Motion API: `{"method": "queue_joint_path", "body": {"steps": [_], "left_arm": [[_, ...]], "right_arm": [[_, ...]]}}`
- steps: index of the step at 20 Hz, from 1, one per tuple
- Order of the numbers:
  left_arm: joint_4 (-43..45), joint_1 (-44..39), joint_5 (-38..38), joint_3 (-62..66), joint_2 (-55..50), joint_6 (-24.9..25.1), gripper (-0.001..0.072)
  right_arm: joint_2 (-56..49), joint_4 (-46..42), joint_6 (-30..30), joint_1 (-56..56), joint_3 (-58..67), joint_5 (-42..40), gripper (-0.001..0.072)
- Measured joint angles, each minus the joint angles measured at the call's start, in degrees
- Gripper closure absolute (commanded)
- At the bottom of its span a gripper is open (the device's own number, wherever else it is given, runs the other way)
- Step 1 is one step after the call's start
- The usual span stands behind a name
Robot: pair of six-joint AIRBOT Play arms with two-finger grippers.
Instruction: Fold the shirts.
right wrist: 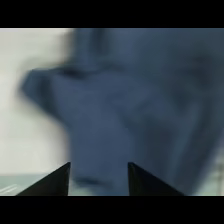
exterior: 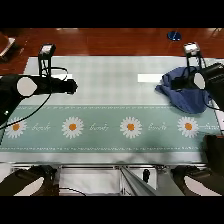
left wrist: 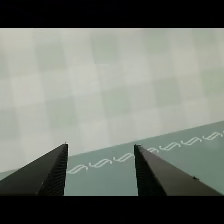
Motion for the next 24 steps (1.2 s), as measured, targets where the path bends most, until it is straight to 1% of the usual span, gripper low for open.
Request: {"method": "queue_joint_path", "body": {"steps": [2, 4, 6, 8, 10, 12, 15, 16, 18, 19, 22, 24], "left_arm": [[0.0, 0.0, 1.81, 0.0, -1.11, -0.02, 0.0201], [-0.02, 0.0, 2.91, 0.0, -2.34, -0.22, 0.0201], [-0.02, 0.0, 4.0, 0.0, -3.63, -0.24, 0.0201], [0.0, 0.0, 5.27, 0.0, -4.87, -0.28, 0.0201], [-0.02, 0.0, 6.49, 0.0, -6.01, -0.42, 0.0201], [-0.02, 0.0, 7.63, 0.0, -7.04, -0.42, 0.0201], [-0.02, 0.0, 8.57, 0.0, -8.35, -0.42, 0.0201], [-0.07, 0.0, 8.48, 0.0, -8.61, -0.42, 0.0201], [-0.33, 0.0, 8.46, 0.0, -8.92, -0.42, 0.0201], [-0.61, 0.0, 7.96, 0.02, -9.01, -0.42, 0.0201], [-1.27, 0.02, 3.65, 0.72, -8.9, -0.37, 0.0201], [-1.33, 0.07, -0.72, 1.29, -7.72, 0.74, 0.0201]], "right_arm": [[-1.42, -5.64, 4.52, -4.68, 0.0, -2.34, 0.0298], [-3.34, -8.31, 9.09, -10.99, 0.0, -5.22, 0.03], [-6.01, -7.78, 12.02, -17.79, 0.46, -9.31, 0.03], [-9.75, -3.69, 12.7, -24.06, 2.21, -13.03, 0.03], [-14.53, 3.76, 8.74, -28.7, 5.22, -15.61, 0.03], [-19.61, 11.76, 2.27, -31.47, 8.74, -15.76, 0.03], [-26.45, 20.96, -5.27, -32.92, 13.31, -13.51, 0.0314], [-27.89, 23.52, -6.91, -33.07, 14.23, -12.87, 0.0377], [-29.83, 28.96, -10.54, -33.18, 15.43, -11.26, 0.0614], [-30.34, 31.98, -13.07, -33.18, 15.82, -10.23, 0.0681], [-30.4, 42.42, -21.64, -33.07, 16.24, -4.85, 0.0682], [-28.52, 47.34, -25.29, -33.0, 16.41, -1.09, 0.0682]]}}
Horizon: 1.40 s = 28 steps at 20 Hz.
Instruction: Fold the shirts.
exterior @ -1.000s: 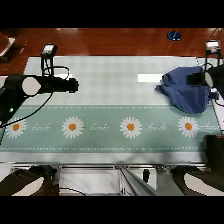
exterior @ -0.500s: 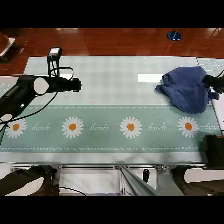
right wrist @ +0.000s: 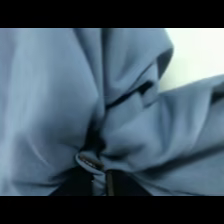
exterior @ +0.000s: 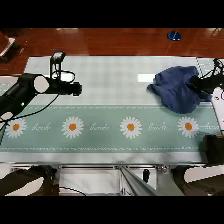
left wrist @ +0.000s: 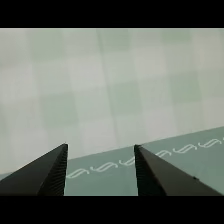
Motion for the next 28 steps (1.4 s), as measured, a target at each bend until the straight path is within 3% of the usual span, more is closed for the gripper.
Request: {"method": "queue_joint_path", "body": {"steps": [5, 11, 19, 25, 28], "left_arm": [[-0.74, -0.2, -8.33, -2.75, 10.56, 0.7, 0.0201], [-7.39, -1.75, -5.64, -17.55, 27.91, -8.31, 0.0201], [-10.97, -2.75, -4.17, -23.04, 34.18, -11.23, 0.0201], [-11.63, -3.02, -3.96, -23.43, 34.6, -11.47, 0.0201], [-11.65, -3.02, -3.96, -23.45, 34.64, -11.47, 0.0201]], "right_arm": [[12.35, 7.48, -4.68, 0.0, 1.11, 1.27, 0.0682], [28.09, 15.63, -9.46, 5.49, 13.18, 1.11, 0.0682], [36.02, 15.87, -10.21, 20.65, 29.38, 3.19, 0.0682], [36.96, 13.31, -7.43, 36.83, 23.19, 11.91, 0.0682], [37.05, 11.43, -5.09, 45.64, 12.26, 10.03, 0.0682]]}}
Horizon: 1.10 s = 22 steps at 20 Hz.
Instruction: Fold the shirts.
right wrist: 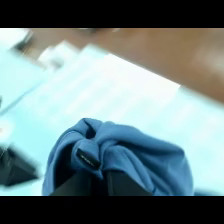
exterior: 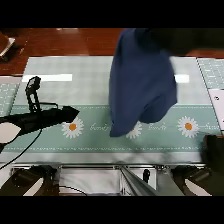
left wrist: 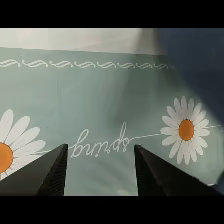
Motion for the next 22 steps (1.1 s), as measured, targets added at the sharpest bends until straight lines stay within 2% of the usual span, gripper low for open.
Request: {"method": "queue_joint_path", "body": {"steps": [6, 7, 8, 11, 14, 18, 20, 22], "left_arm": [[1.62, 0.07, -0.04, 0.02, 0.0, 1.14, 0.0201], [1.81, 0.07, -0.17, 0.0, 0.0, 1.2, 0.0201], [2.01, 0.07, -0.28, 0.0, 0.0, 1.31, 0.0201], [2.23, 0.07, -0.42, 0.0, 0.0, 1.33, 0.0201], [2.32, 0.07, -1.7, 0.0, 0.0, 1.36, 0.0201], [1.92, -0.2, -7.67, -0.37, 0.02, 1.44, 0.0201], [-0.02, -1.25, -10.51, -2.34, -0.04, 1.53, 0.0201], [-4.42, -3.06, -10.4, -5.95, -0.96, 2.16, 0.0201]], "right_arm": [[-5.27, -1.2, 6.4, 11.43, -21.14, -9.29, 0.0675], [-6.93, -1.09, 7.34, 12.39, -22.8, -10.36, 0.051], [-8.39, -0.98, 8.46, 12.92, -23.93, -11.15, 0.0297], [-10.71, -0.2, 10.25, 11.87, -25.0, -12.79, 0.0303], [-7.98, -0.55, 10.75, 3.91, -23.54, -11.52, 0.0304], [1.22, -8.87, 11.34, -16.33, -23.65, -5.64, 0.0305], [5.9, -13.92, 11.61, -28.06, -27.21, -2.91, 0.0306], [9.77, -15.32, 12.46, -38.32, -33.77, -1.84, 0.0308]]}}
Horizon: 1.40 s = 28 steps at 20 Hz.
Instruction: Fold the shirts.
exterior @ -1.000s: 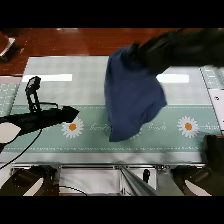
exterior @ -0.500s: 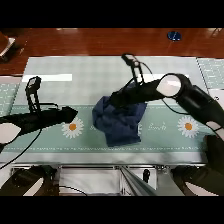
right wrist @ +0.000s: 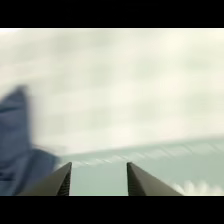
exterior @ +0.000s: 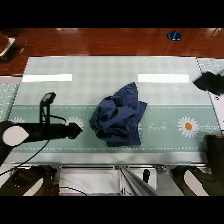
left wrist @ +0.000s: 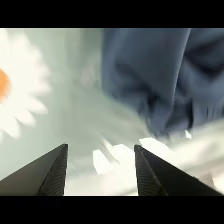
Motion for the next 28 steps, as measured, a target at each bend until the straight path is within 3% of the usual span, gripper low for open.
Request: {"method": "queue_joint_path", "body": {"steps": [4, 9, 10, 12, 18, 28], "left_arm": [[-14.71, -5.07, 8.11, -5.51, -6.91, 6.95, 0.0201], [-26.27, -8.83, 18.99, -4.0, -17.14, 16.15, 0.0203], [-27.5, -9.09, 19.74, -3.1, -19.1, 17.49, 0.0234], [-28.65, -9.44, 19.82, -1.51, -22.51, 19.85, 0.0682], [-30.29, -8.81, 13.66, 1.31, -26.95, 27.17, 0.069], [-30.62, -6.82, 10.54, 1.77, -27.63, 29.4, 0.069]], "right_arm": [[3.58, 5.68, -1.86, -8.04, -15.19, -0.87, 0.0309], [4.48, 8.9, -3.91, -4.76, -24.72, -1.75, 0.031], [4.13, 9.18, -4.02, -3.19, -25.55, -2.03, 0.031], [2.36, 10.19, -4.09, 0.46, -26.56, -2.75, 0.031], [-8.83, 16.26, -4.13, 11.34, -26.32, -7.8, 0.031], [-29.64, 24.7, -6.99, 20.37, -12.17, -9.62, 0.0318]]}}
